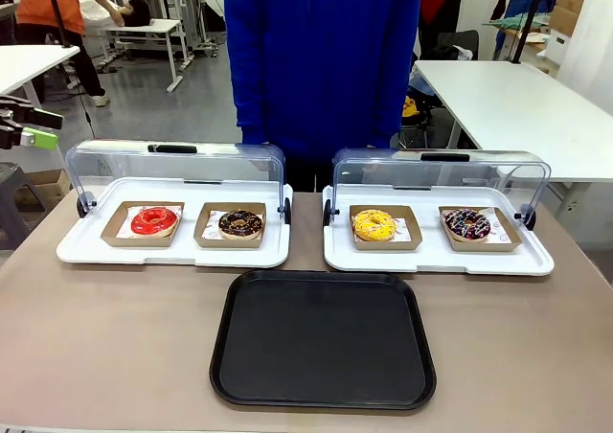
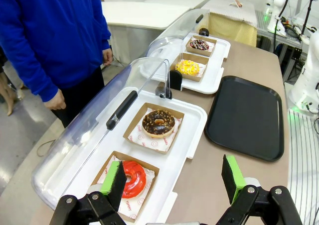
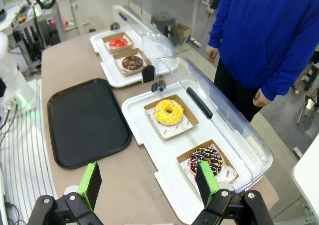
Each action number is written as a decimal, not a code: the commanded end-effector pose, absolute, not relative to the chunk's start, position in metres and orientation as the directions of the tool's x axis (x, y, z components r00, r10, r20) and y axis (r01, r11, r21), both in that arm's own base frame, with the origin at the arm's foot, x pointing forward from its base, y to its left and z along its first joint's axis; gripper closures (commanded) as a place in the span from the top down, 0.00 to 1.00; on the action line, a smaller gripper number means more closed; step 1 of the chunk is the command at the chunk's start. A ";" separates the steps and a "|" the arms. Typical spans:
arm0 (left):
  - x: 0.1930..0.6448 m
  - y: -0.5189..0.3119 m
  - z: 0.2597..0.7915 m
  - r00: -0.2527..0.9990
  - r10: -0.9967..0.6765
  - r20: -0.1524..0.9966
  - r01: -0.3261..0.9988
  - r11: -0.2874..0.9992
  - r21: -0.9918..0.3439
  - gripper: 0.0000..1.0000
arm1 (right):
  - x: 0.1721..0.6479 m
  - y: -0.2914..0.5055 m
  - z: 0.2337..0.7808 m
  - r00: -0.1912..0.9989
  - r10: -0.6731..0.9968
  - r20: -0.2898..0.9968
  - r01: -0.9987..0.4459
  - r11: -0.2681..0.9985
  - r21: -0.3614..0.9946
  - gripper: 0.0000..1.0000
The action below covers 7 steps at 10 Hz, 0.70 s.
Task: Move the first donut from the left to the tray.
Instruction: Pick up the Paper togo box containing the Donut indicated by the person and place it on the Handle tray.
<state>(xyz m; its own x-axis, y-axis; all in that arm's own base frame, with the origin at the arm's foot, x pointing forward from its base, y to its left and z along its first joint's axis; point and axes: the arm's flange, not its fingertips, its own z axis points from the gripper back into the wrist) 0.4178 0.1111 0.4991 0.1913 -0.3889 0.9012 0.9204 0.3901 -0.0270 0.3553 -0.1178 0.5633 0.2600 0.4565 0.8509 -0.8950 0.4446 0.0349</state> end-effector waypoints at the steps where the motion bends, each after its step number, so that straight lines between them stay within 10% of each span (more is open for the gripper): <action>1: 0.418 0.111 0.499 0.185 -0.384 0.904 0.923 0.383 -0.026 1.00 | 0.358 -0.118 0.564 0.230 0.450 0.863 -0.902 0.432 0.014 1.00; 7: 0.418 0.111 0.499 0.185 -0.384 0.904 0.923 0.383 -0.026 1.00 | 0.358 -0.118 0.564 0.230 0.450 0.863 -0.902 0.432 0.014 1.00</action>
